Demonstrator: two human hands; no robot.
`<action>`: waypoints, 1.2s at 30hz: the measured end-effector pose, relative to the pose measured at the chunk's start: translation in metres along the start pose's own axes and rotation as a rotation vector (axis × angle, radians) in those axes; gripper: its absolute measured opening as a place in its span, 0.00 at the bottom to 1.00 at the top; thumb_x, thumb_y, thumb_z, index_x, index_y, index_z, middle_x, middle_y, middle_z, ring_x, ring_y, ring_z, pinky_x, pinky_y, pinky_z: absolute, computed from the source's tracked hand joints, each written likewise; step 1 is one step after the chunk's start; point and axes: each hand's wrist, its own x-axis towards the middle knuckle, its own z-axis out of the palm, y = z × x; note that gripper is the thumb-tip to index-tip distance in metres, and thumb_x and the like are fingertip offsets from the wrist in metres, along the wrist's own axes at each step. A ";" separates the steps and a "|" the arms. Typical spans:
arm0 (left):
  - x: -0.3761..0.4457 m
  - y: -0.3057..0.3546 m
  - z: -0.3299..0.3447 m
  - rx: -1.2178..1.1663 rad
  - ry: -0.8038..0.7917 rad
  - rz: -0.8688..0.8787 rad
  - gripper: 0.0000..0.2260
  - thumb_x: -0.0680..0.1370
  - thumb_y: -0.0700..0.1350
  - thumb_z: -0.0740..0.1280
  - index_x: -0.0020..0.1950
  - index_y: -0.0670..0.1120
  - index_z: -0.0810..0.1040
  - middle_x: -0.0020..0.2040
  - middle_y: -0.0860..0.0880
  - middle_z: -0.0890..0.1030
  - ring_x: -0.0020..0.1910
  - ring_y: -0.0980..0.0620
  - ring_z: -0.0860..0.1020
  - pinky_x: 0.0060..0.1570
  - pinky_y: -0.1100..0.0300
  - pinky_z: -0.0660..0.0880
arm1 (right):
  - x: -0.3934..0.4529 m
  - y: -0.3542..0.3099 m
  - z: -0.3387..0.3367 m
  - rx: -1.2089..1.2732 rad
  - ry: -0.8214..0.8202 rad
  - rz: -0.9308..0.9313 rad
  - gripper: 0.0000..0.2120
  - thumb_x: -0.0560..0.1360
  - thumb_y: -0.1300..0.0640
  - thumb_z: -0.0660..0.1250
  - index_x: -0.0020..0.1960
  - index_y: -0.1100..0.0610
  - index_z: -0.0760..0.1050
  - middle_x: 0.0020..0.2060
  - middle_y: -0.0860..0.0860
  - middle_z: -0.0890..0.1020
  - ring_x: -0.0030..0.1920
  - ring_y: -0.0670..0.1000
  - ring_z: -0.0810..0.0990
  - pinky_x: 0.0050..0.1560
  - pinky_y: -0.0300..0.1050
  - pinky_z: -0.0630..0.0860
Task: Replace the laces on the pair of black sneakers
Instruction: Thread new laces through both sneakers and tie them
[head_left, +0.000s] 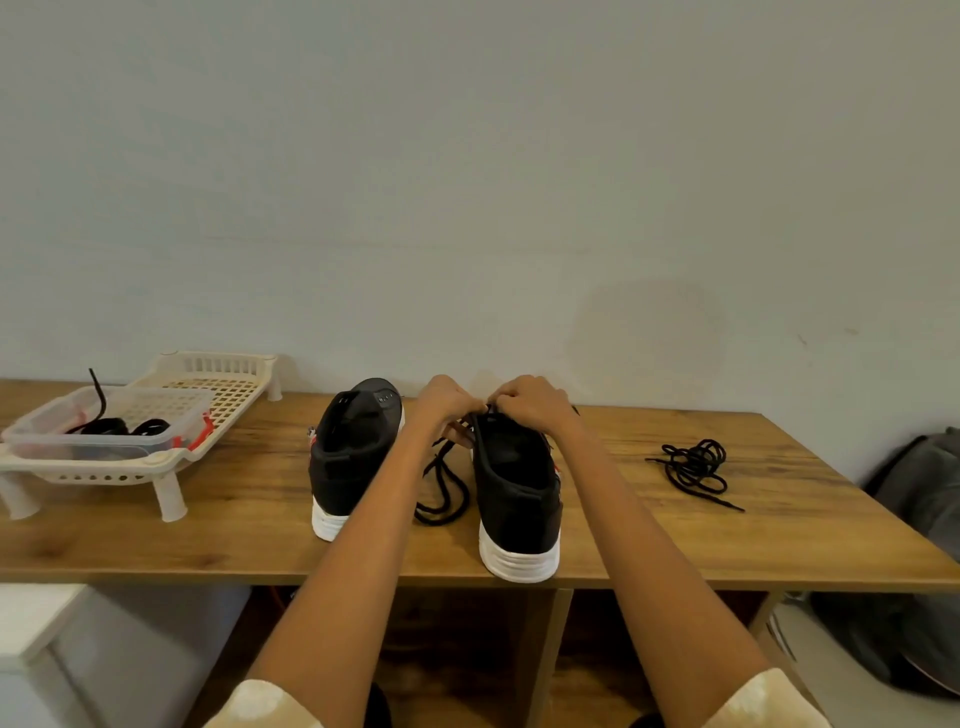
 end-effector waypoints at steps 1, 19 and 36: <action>0.000 0.000 0.000 -0.004 0.003 -0.007 0.05 0.74 0.36 0.69 0.43 0.33 0.76 0.36 0.40 0.80 0.29 0.45 0.81 0.31 0.51 0.81 | -0.001 -0.004 0.004 0.001 -0.033 0.012 0.12 0.75 0.53 0.59 0.43 0.55 0.80 0.44 0.52 0.81 0.53 0.57 0.77 0.51 0.49 0.70; 0.002 -0.006 -0.004 -0.017 0.002 -0.006 0.07 0.76 0.38 0.67 0.45 0.34 0.75 0.36 0.41 0.80 0.23 0.48 0.79 0.28 0.55 0.80 | 0.001 0.005 0.005 0.344 0.106 0.001 0.09 0.74 0.64 0.67 0.50 0.58 0.84 0.46 0.51 0.84 0.46 0.49 0.79 0.51 0.43 0.77; 0.014 -0.003 -0.005 0.301 -0.190 0.318 0.04 0.77 0.38 0.67 0.48 0.41 0.82 0.55 0.42 0.81 0.51 0.50 0.76 0.57 0.56 0.72 | -0.009 0.014 -0.044 2.037 0.304 0.006 0.09 0.81 0.61 0.57 0.43 0.59 0.72 0.30 0.51 0.76 0.31 0.49 0.77 0.37 0.41 0.79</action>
